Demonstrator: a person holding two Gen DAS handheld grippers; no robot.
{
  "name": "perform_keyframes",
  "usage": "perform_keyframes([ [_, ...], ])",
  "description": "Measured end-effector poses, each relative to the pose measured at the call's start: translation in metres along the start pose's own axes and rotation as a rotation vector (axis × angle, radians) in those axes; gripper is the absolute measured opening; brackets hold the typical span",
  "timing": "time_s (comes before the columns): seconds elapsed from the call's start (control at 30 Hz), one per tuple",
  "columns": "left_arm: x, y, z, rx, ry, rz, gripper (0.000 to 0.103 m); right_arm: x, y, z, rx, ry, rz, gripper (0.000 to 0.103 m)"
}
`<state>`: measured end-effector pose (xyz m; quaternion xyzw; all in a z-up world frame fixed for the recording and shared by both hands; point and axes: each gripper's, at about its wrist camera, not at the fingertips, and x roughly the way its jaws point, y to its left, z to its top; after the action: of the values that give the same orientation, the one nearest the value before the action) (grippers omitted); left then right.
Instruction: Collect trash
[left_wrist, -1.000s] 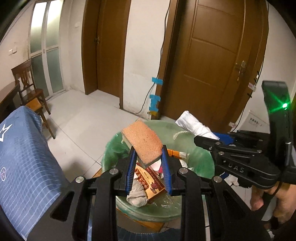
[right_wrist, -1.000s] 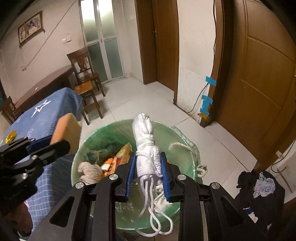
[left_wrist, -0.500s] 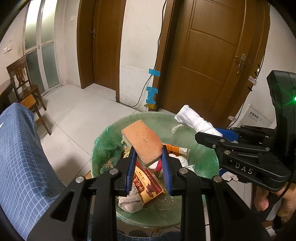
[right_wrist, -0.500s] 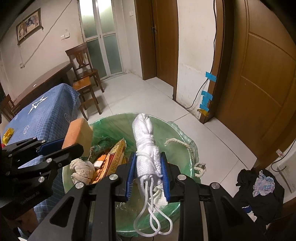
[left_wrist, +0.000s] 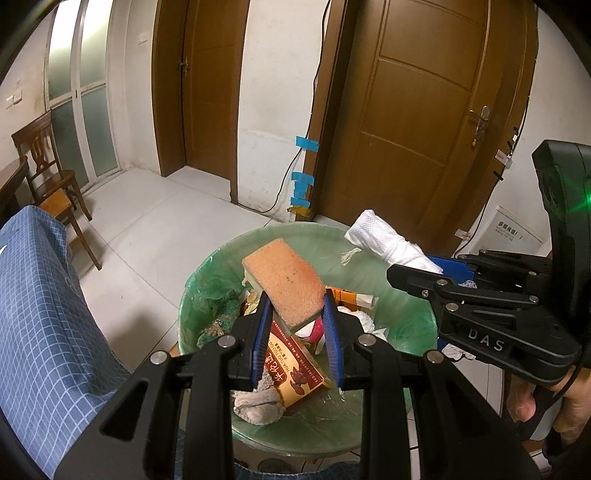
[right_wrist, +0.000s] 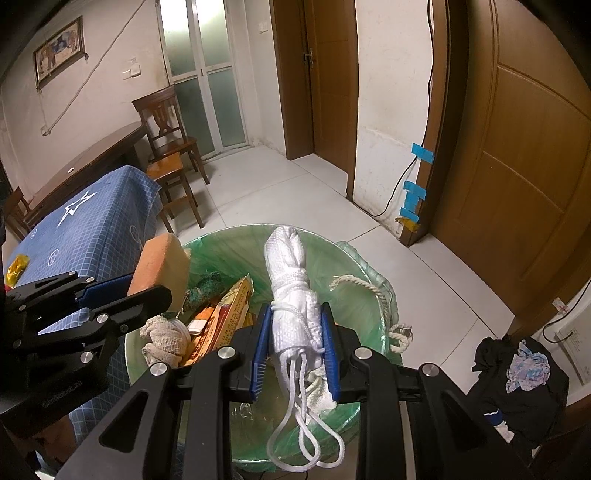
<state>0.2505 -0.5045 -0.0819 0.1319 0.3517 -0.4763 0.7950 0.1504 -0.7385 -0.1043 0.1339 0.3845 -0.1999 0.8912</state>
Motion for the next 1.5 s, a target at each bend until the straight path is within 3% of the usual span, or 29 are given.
perform_keyframes([
  [0.37,0.004,0.001,0.0,-0.004,0.015,0.007,0.029,0.003,0.0,0.0,0.001,0.001,-0.002,0.03],
  [0.43,0.007,0.004,-0.001,-0.013,0.026,0.019,0.037,0.002,-0.001,0.0,0.012,-0.007,-0.004,0.038],
  [0.47,0.007,0.006,-0.002,-0.02,0.028,0.021,0.051,0.001,-0.002,-0.001,0.018,-0.01,-0.002,0.043],
  [0.5,0.008,0.008,-0.002,-0.028,0.031,0.027,0.057,0.001,-0.003,-0.001,0.023,-0.013,-0.003,0.044],
  [0.83,0.003,0.01,-0.005,-0.043,0.033,0.046,0.061,-0.015,-0.004,-0.009,0.032,-0.04,-0.007,0.05],
  [0.9,-0.003,0.008,-0.006,-0.042,0.026,0.051,0.066,-0.027,-0.001,-0.011,0.024,-0.061,-0.005,0.057],
  [0.93,-0.007,0.007,-0.008,-0.04,0.024,0.054,0.067,-0.033,-0.001,-0.012,0.021,-0.072,-0.004,0.065],
  [0.97,-0.012,0.006,-0.009,-0.038,0.017,0.061,0.071,-0.044,0.002,-0.016,0.019,-0.096,-0.005,0.074],
  [1.07,-0.035,0.002,-0.017,-0.021,-0.026,0.088,0.087,-0.078,0.01,-0.031,0.008,-0.172,-0.01,0.087],
  [1.17,-0.063,0.0,-0.028,-0.005,-0.084,0.119,0.097,-0.111,0.023,-0.047,-0.02,-0.234,-0.027,0.094],
  [1.5,-0.163,-0.004,-0.066,-0.019,-0.252,0.203,0.097,-0.223,0.058,-0.114,-0.054,-0.437,-0.038,0.098],
])
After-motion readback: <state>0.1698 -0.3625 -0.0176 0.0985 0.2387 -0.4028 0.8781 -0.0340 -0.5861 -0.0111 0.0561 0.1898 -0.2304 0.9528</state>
